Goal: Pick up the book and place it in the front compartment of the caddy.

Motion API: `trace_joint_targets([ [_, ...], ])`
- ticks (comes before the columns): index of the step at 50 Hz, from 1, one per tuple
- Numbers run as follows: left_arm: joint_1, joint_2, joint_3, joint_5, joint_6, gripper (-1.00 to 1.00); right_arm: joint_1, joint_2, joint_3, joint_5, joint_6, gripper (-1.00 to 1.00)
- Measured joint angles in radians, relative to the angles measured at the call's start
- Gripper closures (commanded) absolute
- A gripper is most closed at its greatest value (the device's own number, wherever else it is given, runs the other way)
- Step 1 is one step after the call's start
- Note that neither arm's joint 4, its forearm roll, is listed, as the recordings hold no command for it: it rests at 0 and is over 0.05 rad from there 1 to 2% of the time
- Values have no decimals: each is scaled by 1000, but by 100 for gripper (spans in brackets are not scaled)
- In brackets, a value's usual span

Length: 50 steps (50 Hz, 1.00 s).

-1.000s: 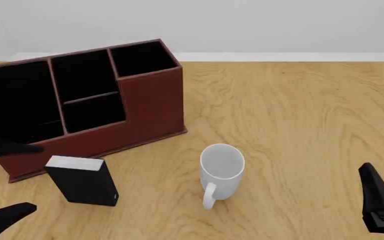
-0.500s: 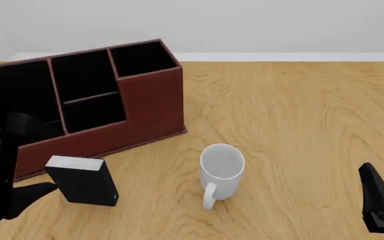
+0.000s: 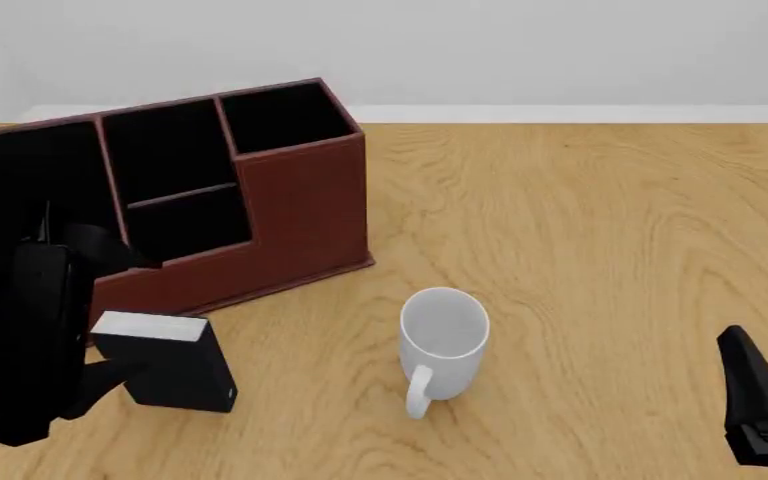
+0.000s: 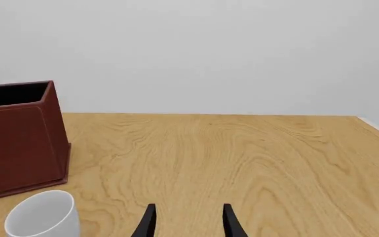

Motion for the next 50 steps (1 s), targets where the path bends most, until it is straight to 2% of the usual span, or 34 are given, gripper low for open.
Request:
trace_joint_targets([
  [50, -2, 62, 136, -155, -73, -100, 0, 0, 0, 0, 0, -100],
])
